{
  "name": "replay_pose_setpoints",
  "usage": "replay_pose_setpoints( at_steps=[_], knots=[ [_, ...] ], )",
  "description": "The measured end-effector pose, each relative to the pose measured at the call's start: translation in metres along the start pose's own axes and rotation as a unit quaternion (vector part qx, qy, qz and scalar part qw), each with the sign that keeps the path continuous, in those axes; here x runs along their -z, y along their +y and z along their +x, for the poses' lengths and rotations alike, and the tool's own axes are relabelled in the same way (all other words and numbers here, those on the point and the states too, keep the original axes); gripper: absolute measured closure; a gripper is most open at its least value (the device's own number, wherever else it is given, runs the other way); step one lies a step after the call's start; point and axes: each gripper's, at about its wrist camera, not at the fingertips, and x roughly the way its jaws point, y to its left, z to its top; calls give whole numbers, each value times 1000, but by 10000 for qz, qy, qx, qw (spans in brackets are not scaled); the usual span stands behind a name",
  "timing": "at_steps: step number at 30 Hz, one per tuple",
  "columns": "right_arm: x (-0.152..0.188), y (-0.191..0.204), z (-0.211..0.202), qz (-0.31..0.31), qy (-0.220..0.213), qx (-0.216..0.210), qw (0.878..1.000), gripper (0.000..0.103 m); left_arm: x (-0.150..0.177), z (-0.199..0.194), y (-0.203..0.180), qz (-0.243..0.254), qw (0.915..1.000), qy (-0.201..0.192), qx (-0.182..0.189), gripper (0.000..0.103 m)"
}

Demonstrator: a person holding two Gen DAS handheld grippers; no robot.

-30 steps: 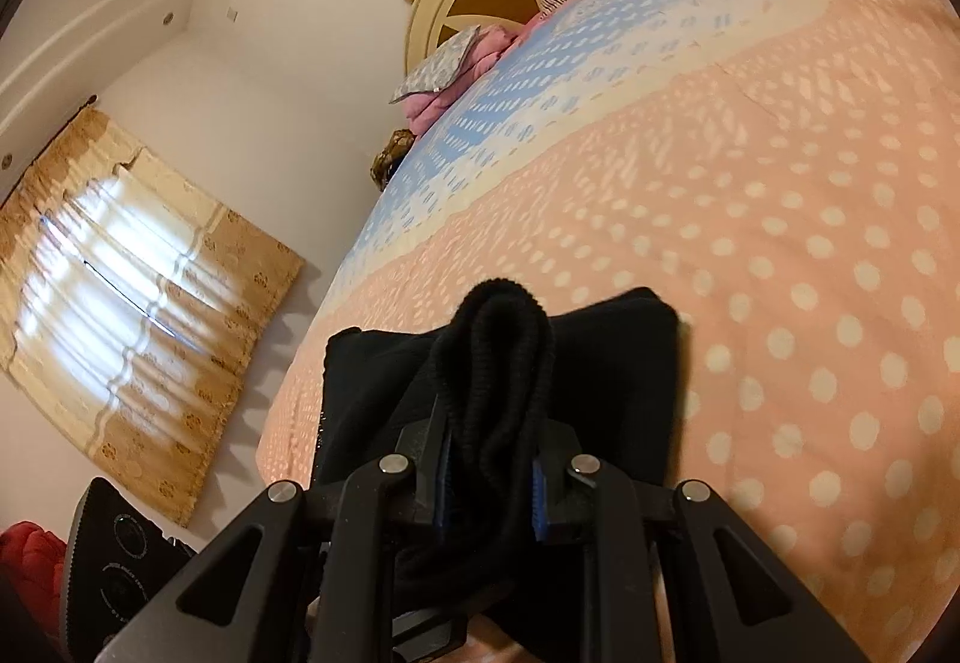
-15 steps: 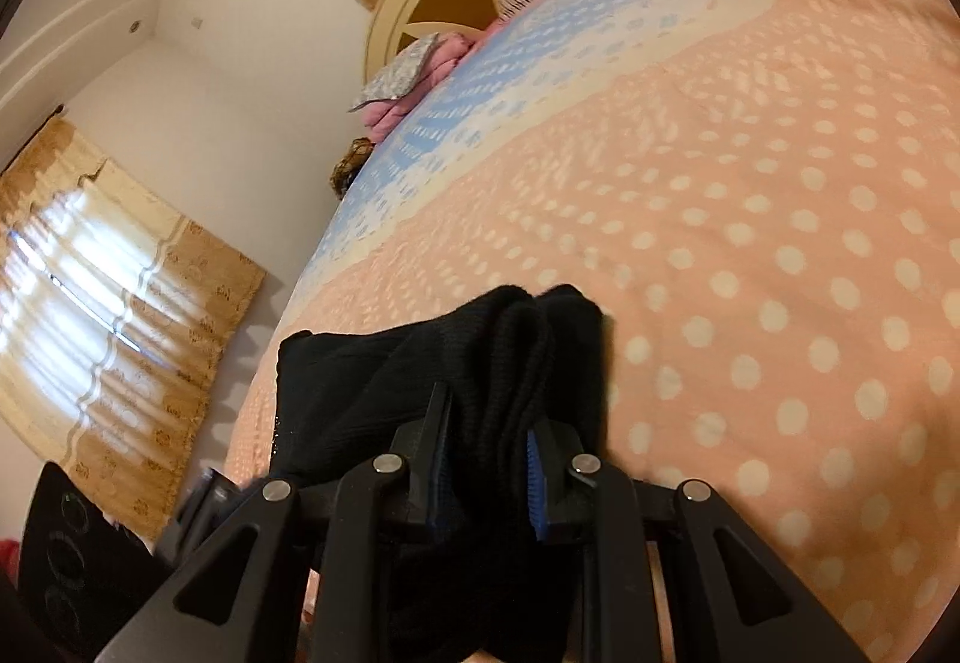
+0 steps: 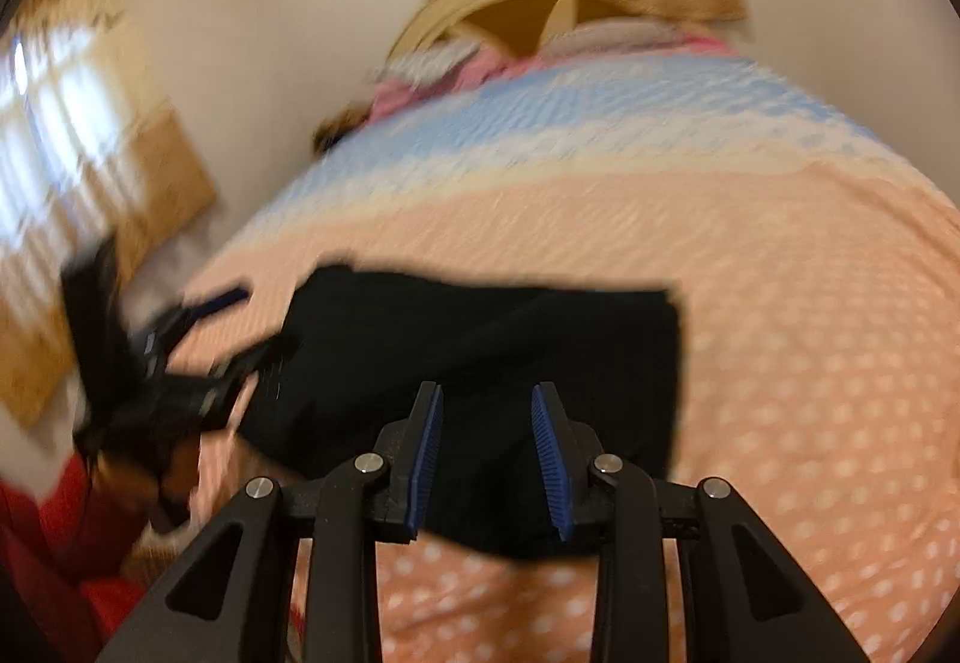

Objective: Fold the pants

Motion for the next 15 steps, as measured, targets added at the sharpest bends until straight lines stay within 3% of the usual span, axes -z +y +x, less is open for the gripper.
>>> replay_pose_setpoints(
  at_steps=[3, 8, 10, 13, 15],
  knots=[
    [21, -4, 21, -108, 718, 410, 9965, 72, 20, 8, 0, 75, 9997, 177, -155, 2],
    [33, -40, 0, 613, 669, 83, 9958, 73, 42, 8, 22, -248, 9986, 444, -141, 0],
    [33, -41, -5, 723, 753, 177, 9944, 73, 44, 0, 34, -377, 9980, 447, -255, 0],
    [19, -23, -15, 389, 580, 718, 9950, 71, 43, -11, 47, -493, 9966, 328, -573, 0],
    [5, -3, -19, 197, 279, 572, 9978, 71, 43, -16, 50, -614, 9958, 224, -645, 0]
  ],
)
